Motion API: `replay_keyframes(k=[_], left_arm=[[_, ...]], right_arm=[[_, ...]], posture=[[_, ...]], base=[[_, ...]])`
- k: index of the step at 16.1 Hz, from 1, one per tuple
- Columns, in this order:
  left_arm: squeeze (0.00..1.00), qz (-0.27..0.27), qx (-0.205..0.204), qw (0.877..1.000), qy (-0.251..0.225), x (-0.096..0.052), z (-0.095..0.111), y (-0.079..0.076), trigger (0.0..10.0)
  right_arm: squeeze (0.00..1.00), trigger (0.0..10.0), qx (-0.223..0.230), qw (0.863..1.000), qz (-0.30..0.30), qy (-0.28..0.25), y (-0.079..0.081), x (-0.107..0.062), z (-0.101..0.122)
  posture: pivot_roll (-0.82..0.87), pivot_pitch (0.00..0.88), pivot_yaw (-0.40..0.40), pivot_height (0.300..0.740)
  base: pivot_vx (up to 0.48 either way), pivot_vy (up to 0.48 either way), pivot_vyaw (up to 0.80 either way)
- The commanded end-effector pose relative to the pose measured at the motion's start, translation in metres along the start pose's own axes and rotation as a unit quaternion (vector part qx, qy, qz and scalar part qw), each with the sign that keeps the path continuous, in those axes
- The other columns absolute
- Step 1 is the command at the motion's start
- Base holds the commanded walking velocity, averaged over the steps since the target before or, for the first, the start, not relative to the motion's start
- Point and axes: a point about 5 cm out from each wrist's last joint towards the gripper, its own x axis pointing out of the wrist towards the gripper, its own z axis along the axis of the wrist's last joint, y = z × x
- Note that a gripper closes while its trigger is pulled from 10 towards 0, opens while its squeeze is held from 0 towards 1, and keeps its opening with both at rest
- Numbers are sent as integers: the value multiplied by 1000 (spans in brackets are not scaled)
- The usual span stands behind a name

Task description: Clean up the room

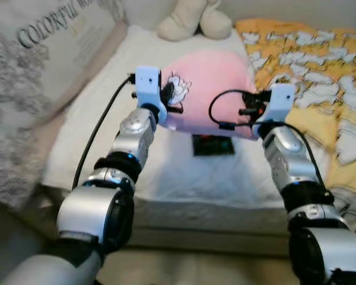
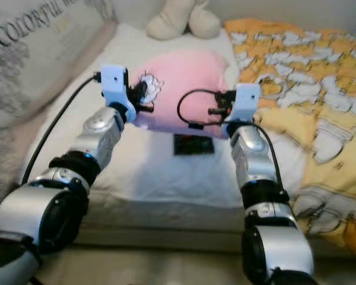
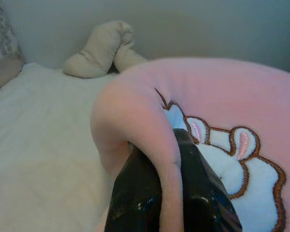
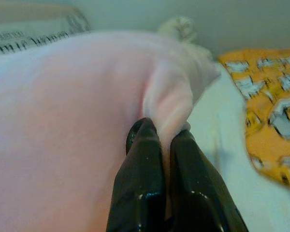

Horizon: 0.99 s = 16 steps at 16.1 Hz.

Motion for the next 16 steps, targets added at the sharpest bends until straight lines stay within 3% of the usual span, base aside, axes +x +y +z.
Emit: replay_keyframes(k=[1,4,8,10,11,12,16], left_arm=[[0,18,0,1000,-14,1,9,7,10000],[0,25,1,999,-29,0,11,9,10000],[0,34,-4,999,-14,-1,5,9,10000],[0,55,-12,998,-33,-2,7,13,10000],[0,62,-13,998,-32,-3,6,14,10000],[0,66,13,998,-17,-2,3,13,10000],[0,79,14,997,-11,-2,2,12,10000]], right_arm=[[0,10000,-8,1000,-8,-27,-6,2,14],[0,10000,-11,999,4,-33,-2,1,14],[0,10000,-17,1000,8,-23,-2,-2,8],[0,10000,-21,999,17,-23,1,-2,11],[0,10000,-23,999,19,-22,1,-2,11],[0,10000,-26,999,20,-20,0,-2,11],[0,10000,-25,999,32,-12,8,0,8]], posture=[[39,0,32,740],[33,0,25,740],[36,0,26,740],[30,0,24,740],[30,0,24,740],[33,0,24,740],[37,0,25,740]], base=[[0,480,0],[0,480,0],[0,480,0],[0,0,0],[454,0,0],[458,0,0],[458,0,0]])
